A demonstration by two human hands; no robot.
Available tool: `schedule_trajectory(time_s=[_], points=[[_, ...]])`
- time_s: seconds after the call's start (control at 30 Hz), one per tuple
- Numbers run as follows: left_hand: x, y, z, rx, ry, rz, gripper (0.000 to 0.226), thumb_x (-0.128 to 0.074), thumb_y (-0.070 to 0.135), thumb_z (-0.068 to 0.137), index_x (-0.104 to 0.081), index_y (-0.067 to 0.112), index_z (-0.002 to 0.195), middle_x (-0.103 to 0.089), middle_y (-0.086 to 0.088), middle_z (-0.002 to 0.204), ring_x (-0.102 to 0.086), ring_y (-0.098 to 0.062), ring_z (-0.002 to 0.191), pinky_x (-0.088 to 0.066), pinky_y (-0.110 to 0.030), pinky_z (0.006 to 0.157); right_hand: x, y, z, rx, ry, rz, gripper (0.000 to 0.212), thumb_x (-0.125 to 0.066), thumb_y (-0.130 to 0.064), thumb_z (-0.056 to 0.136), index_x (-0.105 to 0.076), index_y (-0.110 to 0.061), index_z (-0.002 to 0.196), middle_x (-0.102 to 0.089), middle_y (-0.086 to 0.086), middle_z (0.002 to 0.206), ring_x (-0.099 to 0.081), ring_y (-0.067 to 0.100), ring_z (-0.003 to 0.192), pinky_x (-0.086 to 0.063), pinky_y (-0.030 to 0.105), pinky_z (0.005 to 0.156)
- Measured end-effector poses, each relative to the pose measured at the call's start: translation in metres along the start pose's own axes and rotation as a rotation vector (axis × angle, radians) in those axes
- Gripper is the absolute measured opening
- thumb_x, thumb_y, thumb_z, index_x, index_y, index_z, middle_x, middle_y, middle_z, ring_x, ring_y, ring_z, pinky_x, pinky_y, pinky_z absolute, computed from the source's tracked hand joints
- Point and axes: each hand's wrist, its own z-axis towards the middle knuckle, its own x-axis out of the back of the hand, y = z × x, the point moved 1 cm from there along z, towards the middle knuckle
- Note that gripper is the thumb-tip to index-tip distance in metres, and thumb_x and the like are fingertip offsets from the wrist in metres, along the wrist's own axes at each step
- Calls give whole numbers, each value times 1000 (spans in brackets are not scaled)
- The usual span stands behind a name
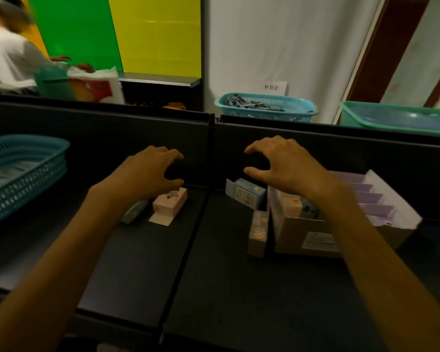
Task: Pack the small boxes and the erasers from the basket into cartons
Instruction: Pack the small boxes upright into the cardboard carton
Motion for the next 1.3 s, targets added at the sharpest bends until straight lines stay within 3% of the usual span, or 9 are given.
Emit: schedule_trajectory(time_s=[0.33,0.47,0.57,0.7,0.9,1.1,1.2,1.3], points=[[-56,-51,10,-143,-149,-82,60,-53,53,86,-37,25,138,-48,-3,130,-49,-21,114,-43,-35,90,-74,-49,31,-158,-143,-111,54,-56,-40,91,-40,-23,140,-45,3,139,-42,22,125,-35,35,100],[-71,-53,17,-135,-221,-138,59,-52,54,87,-38,24,136,-52,-5,126,-54,-22,107,-44,-31,82,-93,-48,34,-282,-147,-156,61,-59,-35,90,-33,-18,143,-42,9,142,-43,28,125,-38,39,100],[-75,-55,21,-116,-299,-250,63,-56,52,85,-34,27,138,-52,-6,128,-55,-24,107,-49,-35,85,-97,-42,35,-357,-219,-131,61,-58,-30,91,-31,-14,143,-44,14,139,-45,32,123,-39,41,99],[-78,-52,20,-122,-351,-326,79,-66,47,78,-26,24,143,-45,-5,135,-52,-24,112,-50,-38,89,-100,-42,34,-345,-237,-139,57,-58,-18,92,-33,-8,143,-41,15,140,-39,31,127,-36,40,101],[-90,-47,17,-191,-368,-246,75,-68,51,74,-37,23,136,-42,-3,132,-49,-18,109,-46,-30,87,-100,-46,37,-330,-266,-147,51,-61,-19,90,-44,-12,137,-42,11,136,-38,28,125,-37,38,96],[-85,-55,10,-125,-306,-538,73,-79,35,68,-34,27,125,-51,0,122,-53,-13,100,-49,-30,82,-92,-50,31,-324,-132,6,45,-67,-33,85,-47,-20,124,-52,8,124,-54,21,105,-48,34,86],[-71,-55,7,-159,-257,-705,68,-81,23,67,-34,28,117,-51,3,114,-54,-8,94,-50,-23,74,-82,-50,30,-350,-28,208,41,-73,-31,80,-46,-23,110,-59,6,115,-56,11,87,-49,23,70],[-59,-51,3,-184,-188,-822,69,-79,25,70,-34,26,123,-48,10,111,-52,-4,89,-47,-16,62,-69,-54,27,-354,81,390,40,-77,-27,77,-45,-22,100,-62,5,108,-61,7,81,-51,18,58]])
